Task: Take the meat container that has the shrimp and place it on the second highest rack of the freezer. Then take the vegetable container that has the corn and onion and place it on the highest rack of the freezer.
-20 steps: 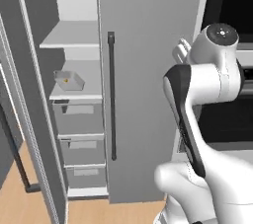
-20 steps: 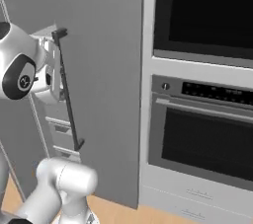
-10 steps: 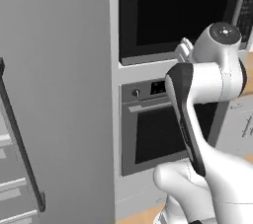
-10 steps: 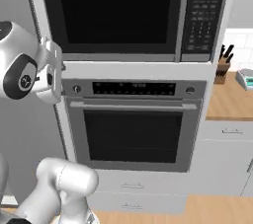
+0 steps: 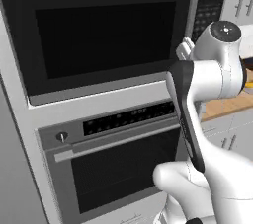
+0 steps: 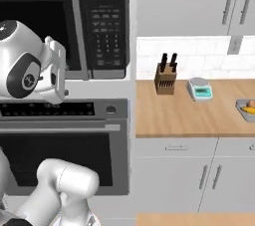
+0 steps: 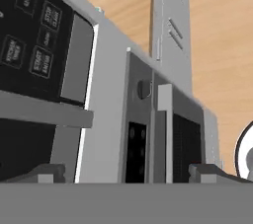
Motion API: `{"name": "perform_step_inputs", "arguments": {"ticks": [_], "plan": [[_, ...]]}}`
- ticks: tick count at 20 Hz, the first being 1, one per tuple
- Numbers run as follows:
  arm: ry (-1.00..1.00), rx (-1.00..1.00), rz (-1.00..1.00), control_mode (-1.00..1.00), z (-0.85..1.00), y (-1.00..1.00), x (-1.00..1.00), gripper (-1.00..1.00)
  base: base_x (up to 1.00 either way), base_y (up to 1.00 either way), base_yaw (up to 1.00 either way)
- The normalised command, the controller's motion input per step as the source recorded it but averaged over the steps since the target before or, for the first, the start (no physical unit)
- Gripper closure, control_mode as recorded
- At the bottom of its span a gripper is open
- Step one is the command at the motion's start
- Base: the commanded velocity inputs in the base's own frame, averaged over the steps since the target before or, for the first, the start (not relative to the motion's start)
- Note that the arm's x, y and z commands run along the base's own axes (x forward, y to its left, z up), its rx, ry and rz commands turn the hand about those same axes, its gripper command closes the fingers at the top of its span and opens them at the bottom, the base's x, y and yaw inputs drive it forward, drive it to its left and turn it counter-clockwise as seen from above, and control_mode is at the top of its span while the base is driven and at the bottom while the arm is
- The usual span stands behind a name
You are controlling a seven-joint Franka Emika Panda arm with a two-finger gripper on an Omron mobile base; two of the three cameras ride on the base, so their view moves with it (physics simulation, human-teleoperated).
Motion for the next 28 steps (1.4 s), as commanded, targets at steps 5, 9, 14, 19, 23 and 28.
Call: {"name": "perform_step_inputs", "arguments": {"ticks": [5,9,14,19,23,28], "plan": [[0.00,0.00,0.00,1.00,0.00,0.00,0.00,-1.00,0.00,-1.00,0.11],[0.00,0.00,0.00,1.00,0.00,0.00,0.00,-1.00,0.00,-1.00,0.12],[0.00,0.00,0.00,1.00,0.00,0.00,0.00,-1.00,0.13,-1.00,0.14],[0.00,0.00,0.00,1.00,0.00,0.00,0.00,-1.00,0.51,-1.00,0.16],[0.00,0.00,0.00,1.00,0.00,0.00,0.00,-1.00,0.49,-0.97,0.18],[0.00,0.00,0.00,1.00,0.00,0.00,0.00,-1.00,0.31,-0.43,0.17]]}}
